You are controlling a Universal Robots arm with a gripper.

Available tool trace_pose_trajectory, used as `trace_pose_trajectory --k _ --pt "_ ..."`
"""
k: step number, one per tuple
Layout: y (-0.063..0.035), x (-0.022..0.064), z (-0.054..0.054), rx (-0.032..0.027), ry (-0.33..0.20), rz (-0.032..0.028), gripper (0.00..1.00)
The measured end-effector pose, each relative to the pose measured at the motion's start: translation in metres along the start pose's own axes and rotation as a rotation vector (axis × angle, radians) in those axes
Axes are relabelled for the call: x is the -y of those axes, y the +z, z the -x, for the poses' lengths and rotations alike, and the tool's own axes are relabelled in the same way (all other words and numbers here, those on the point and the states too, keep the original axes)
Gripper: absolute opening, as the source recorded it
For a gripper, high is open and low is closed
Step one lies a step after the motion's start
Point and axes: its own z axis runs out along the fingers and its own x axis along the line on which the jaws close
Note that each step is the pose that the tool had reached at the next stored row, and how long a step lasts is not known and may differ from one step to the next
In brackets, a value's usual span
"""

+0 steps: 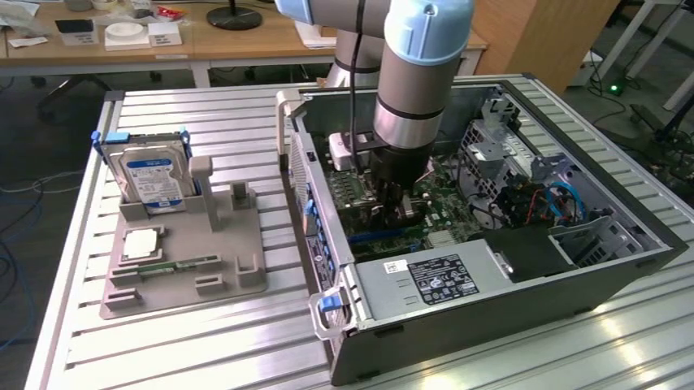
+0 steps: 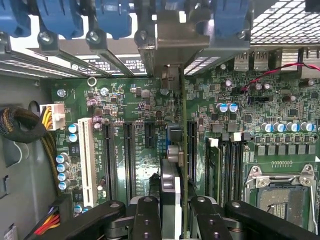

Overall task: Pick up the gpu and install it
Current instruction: 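Insert the gpu into the slot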

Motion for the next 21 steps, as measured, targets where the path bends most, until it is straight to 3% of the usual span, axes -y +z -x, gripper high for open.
trace_pose_trajectory --k 21 --pt "0.0008 -0.0011 -0.0016 -0.0014 0.027 -0.0007 0.28"
